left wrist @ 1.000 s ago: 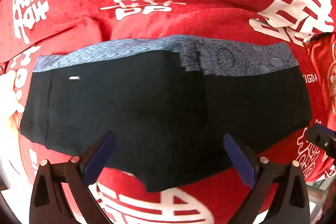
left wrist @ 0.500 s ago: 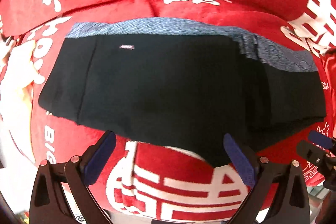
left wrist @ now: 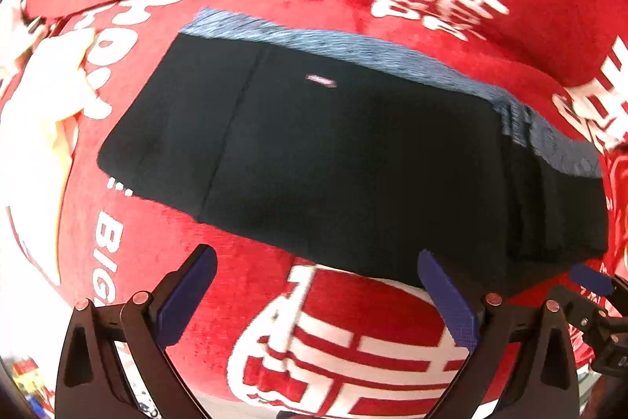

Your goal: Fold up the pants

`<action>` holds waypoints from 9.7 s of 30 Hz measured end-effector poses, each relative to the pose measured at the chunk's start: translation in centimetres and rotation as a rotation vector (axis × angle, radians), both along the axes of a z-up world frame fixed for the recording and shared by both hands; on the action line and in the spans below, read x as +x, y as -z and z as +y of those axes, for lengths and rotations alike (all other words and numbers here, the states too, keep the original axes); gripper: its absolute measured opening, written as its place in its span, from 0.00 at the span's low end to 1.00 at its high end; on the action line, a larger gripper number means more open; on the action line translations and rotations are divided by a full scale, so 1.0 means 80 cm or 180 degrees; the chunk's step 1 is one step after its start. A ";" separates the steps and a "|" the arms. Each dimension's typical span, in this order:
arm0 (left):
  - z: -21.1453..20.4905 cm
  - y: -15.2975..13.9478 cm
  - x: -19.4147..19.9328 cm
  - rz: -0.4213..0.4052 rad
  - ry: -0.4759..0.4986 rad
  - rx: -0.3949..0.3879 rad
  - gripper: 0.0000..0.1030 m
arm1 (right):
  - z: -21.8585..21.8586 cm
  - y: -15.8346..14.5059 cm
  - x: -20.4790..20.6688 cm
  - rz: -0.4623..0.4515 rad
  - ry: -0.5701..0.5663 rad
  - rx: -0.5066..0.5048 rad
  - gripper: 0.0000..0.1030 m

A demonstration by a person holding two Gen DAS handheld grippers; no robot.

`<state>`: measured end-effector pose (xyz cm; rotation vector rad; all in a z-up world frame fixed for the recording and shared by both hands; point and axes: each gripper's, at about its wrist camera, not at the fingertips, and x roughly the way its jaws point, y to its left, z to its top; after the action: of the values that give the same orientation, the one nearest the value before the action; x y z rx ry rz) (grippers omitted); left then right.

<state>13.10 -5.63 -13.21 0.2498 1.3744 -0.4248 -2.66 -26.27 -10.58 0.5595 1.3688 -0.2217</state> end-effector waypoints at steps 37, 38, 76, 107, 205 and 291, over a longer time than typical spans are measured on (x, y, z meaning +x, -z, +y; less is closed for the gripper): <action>0.090 0.024 0.033 0.0188 -0.0481 -0.0284 1.00 | 0.064 0.049 0.051 0.0231 -0.0300 -0.0113 0.85; 0.098 0.023 0.036 0.0189 -0.0539 -0.0320 1.00 | 0.064 0.049 0.051 0.0232 -0.0298 -0.0117 0.85; 0.118 0.063 0.089 0.0756 -0.1161 -0.1955 1.00 | 0.065 0.059 0.054 0.0183 -0.0375 -0.0084 0.87; 0.009 0.002 -0.010 -0.1365 0.0544 0.0125 0.34 | 0.160 -0.054 0.333 -0.0249 -0.1564 0.0984 0.87; -0.228 -0.017 -0.145 -0.0574 0.1075 0.0150 0.92 | -0.219 -0.031 -0.124 -0.0715 0.0723 0.0619 0.27; -0.235 -0.032 -0.003 -0.0589 0.0297 0.0230 1.00 | -0.293 -0.040 -0.071 -0.1002 0.0789 0.0849 0.40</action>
<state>12.82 -24.42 -10.65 0.4043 1.2009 -0.4192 -8.33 -49.74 -7.39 0.9481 1.0270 -0.1436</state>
